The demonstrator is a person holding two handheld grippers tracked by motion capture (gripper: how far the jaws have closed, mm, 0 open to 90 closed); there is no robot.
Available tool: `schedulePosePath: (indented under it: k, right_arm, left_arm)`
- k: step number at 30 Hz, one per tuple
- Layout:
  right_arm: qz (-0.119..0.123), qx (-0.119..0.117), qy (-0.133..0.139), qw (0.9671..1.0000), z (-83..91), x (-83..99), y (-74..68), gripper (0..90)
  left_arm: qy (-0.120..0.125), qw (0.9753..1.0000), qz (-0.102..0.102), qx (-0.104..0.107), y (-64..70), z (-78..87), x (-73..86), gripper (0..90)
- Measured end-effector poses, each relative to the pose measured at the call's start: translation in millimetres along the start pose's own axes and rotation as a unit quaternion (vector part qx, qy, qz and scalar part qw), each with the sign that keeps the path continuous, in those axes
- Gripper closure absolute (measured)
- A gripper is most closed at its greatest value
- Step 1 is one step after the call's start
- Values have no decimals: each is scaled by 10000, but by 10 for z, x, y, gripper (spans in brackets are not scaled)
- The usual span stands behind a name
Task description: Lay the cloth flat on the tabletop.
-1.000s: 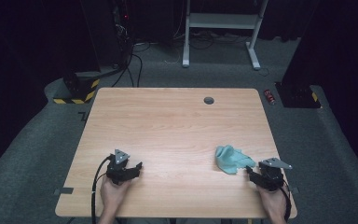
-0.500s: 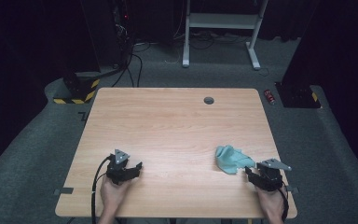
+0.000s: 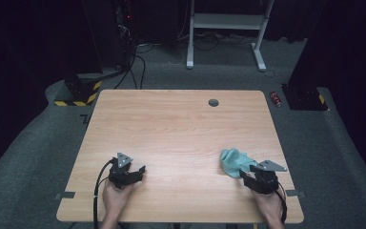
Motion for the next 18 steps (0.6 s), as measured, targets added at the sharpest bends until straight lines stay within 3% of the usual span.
schedulePosePath:
  k: [8, 14, 15, 16, 17, 18]
  right_arm:
    - [270, -249, 84, 9993, -42, -133, -232, 479]
    - [439, -310, 112, 9985, -92, -204, -336, 502]
    - [497, -343, 92, 9981, -121, -221, -361, 575]
    - [497, -343, 92, 9981, -121, -221, -361, 575]
    - [520, -360, 71, 9980, -131, -225, -370, 630]
    - [628, -441, 80, 9970, -139, -239, -393, 732]
  left_arm:
    - [-1, 10000, 0, 1, 0, 0, 0, 298]
    - [0, 10000, 0, 0, 0, 0, 0, 298]
    - [0, 10000, 0, 0, 0, 0, 0, 298]
    - [2, 10000, 2, 0, 1, 0, 0, 298]
    - [1, 10000, 1, 1, 0, 0, 0, 298]
    - [0, 10000, 2, 1, 1, 0, 0, 298]
Point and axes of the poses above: each handheld gripper's, and its own axes: z roughly backward along the jaws, x roughly out of its underside, y roughly to its right, the point moved 4 cm from there along -z, roughly forward along the jaws, and after that the axes turned 15 degrees about x, right-handed, at the moved point
